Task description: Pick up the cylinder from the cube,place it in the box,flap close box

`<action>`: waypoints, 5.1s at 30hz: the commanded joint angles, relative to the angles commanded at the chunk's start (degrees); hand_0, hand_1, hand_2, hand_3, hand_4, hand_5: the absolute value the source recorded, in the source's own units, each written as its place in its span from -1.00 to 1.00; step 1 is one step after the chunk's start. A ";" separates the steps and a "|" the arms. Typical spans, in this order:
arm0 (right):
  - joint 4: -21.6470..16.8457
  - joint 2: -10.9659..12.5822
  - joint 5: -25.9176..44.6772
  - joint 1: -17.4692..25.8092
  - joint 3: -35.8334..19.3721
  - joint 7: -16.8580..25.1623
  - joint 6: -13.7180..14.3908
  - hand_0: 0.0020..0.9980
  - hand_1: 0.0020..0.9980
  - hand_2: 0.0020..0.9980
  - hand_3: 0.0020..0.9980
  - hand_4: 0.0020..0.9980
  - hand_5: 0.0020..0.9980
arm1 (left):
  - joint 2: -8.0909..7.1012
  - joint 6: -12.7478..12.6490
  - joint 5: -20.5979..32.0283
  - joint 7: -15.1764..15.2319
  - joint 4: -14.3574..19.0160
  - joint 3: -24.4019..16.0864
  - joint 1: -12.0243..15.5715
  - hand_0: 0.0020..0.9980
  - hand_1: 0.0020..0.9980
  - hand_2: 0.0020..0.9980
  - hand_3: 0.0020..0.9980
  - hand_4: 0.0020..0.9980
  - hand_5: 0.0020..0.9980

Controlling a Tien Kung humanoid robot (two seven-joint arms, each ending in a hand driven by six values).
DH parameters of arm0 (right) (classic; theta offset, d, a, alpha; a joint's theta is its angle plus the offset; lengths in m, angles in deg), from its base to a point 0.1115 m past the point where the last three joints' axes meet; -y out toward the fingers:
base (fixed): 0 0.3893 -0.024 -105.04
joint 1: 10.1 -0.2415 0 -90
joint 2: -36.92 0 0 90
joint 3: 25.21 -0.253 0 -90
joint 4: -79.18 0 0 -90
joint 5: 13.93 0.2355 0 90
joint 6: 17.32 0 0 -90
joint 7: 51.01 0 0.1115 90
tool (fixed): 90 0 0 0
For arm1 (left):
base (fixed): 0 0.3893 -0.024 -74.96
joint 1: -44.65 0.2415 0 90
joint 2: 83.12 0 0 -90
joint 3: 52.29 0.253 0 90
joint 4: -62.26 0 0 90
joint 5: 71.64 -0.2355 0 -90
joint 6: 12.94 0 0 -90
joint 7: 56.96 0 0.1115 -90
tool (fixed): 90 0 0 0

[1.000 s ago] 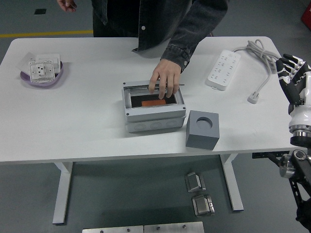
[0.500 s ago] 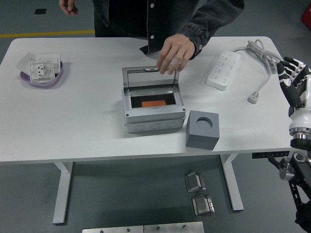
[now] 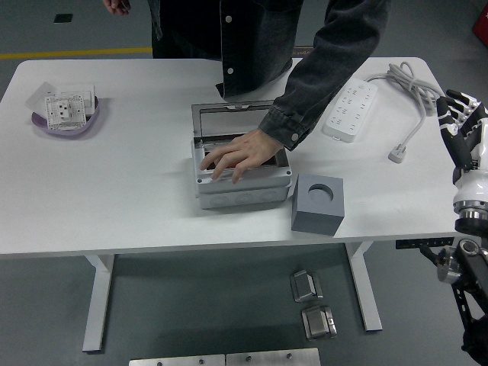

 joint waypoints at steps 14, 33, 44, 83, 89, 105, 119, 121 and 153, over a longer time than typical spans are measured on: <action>0.17 -0.10 0.13 -0.15 0.50 -0.14 0.31 0.39 0.34 0.35 0.40 0.81 0.15 | 0.25 0.04 -0.12 -0.13 0.00 0.13 -0.53 0.49 0.52 0.53 0.78 0.19 -0.66; 6.40 -0.63 9.85 -1.00 8.54 9.64 1.36 0.38 0.34 0.35 0.40 0.81 0.16 | 0.17 0.09 -0.50 -0.46 0.00 -0.33 -0.15 0.49 0.52 0.53 0.77 0.18 -0.66; 12.58 -1.62 12.13 -3.62 18.14 15.80 1.24 0.46 0.64 0.76 0.83 0.81 -0.01 | 0.62 0.28 -3.03 -0.70 0.00 -3.07 0.95 0.49 0.52 0.53 0.77 0.18 -0.67; 17.94 -1.65 11.41 -7.55 31.82 12.08 -0.65 0.57 0.61 0.57 0.59 0.90 -0.07 | 1.40 0.32 -2.57 -0.43 0.00 -2.09 0.32 0.49 0.52 0.53 0.77 0.18 -0.69; 18.06 -1.59 11.44 -7.82 32.45 11.81 -0.59 0.56 0.57 0.53 0.57 0.91 -0.09 | 1.37 0.20 -2.42 -0.12 0.00 -1.92 0.22 0.49 0.52 0.53 0.77 0.19 -0.70; 18.07 -1.72 10.49 -7.80 33.11 10.98 0.77 0.53 0.48 0.44 0.49 0.70 -0.32 | 1.50 0.09 -1.60 0.09 0.00 -0.88 -0.11 0.48 0.51 0.51 0.77 0.19 -0.71; 18.39 -1.80 9.71 -7.96 33.73 9.82 1.92 0.55 0.47 0.32 0.30 -0.61 -1.00 | 1.50 -0.16 -0.92 0.59 0.00 0.01 -0.28 0.48 0.50 0.51 0.77 0.18 -0.73; 18.35 -1.80 9.85 -7.96 33.77 9.96 1.94 0.55 0.47 0.32 0.30 -0.61 -1.00 | 1.52 -0.20 -0.84 0.70 0.00 0.11 -0.29 0.48 0.50 0.51 0.77 0.18 -0.73; 14.82 -1.24 4.70 -10.64 32.81 6.89 4.25 0.59 0.32 0.24 0.01 -1.00 -1.00 | 1.33 -0.71 1.38 1.40 0.00 2.10 -0.36 0.47 0.48 0.49 0.75 0.17 -0.75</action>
